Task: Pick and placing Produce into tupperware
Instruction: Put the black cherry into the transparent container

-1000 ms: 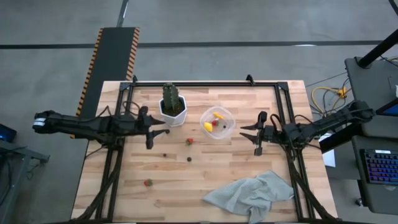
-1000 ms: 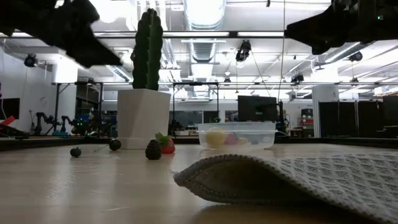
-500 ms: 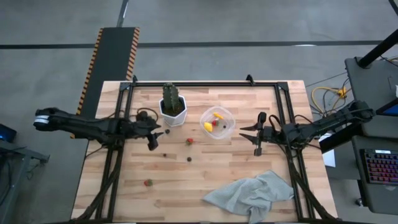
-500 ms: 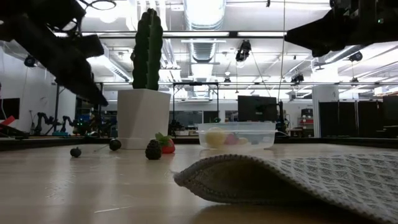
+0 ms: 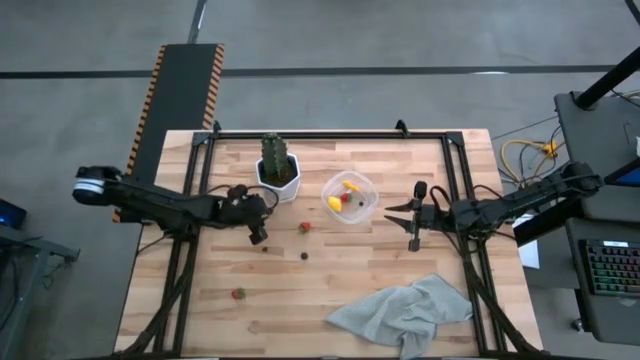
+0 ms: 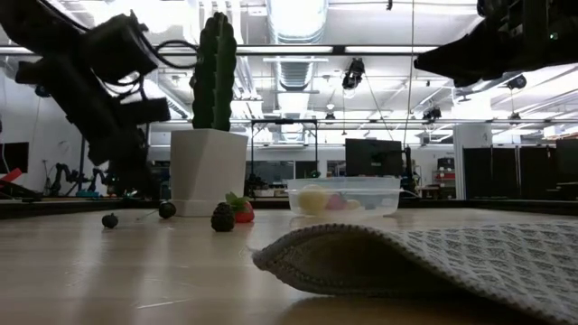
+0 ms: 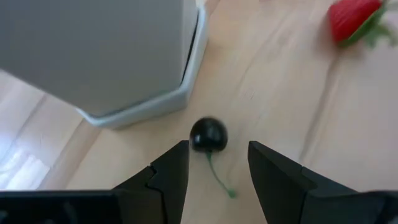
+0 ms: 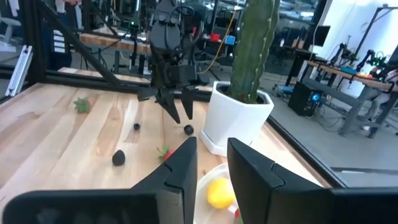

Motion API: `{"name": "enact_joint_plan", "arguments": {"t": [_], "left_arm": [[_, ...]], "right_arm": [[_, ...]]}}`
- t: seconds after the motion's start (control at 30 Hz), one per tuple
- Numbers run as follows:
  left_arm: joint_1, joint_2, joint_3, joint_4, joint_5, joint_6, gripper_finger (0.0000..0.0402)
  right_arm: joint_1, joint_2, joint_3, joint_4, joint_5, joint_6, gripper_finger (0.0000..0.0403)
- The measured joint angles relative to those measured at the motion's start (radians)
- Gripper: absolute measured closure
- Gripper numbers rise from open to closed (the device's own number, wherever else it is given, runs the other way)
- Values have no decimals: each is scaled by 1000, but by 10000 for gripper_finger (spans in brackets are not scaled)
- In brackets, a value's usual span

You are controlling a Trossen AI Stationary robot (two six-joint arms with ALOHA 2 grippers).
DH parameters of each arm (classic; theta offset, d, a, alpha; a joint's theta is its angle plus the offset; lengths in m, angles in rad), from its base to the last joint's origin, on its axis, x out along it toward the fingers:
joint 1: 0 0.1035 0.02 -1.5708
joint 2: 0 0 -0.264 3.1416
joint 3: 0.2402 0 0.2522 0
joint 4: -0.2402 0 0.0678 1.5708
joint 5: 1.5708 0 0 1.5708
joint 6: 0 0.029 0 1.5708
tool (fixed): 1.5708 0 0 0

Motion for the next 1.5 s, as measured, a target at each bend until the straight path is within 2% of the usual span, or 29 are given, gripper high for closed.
{"name": "enact_joint_plan", "arguments": {"t": [0.27,0.7,0.87,1.23,1.33,1.5], "left_arm": [[23,81,0,91,-7,7,251],[61,153,0,137,-3,11,251],[77,183,0,188,37,36,251],[80,189,2,185,61,35,252],[80,183,1,182,80,36,265],[81,187,2,184,108,37,316]], "right_arm": [[0,0,0,-7,0,6,321],[0,0,0,-8,0,6,326],[0,0,0,-11,0,6,324],[0,0,0,-32,0,6,326],[0,0,0,-32,0,6,327],[0,0,0,-32,0,6,334]]}}
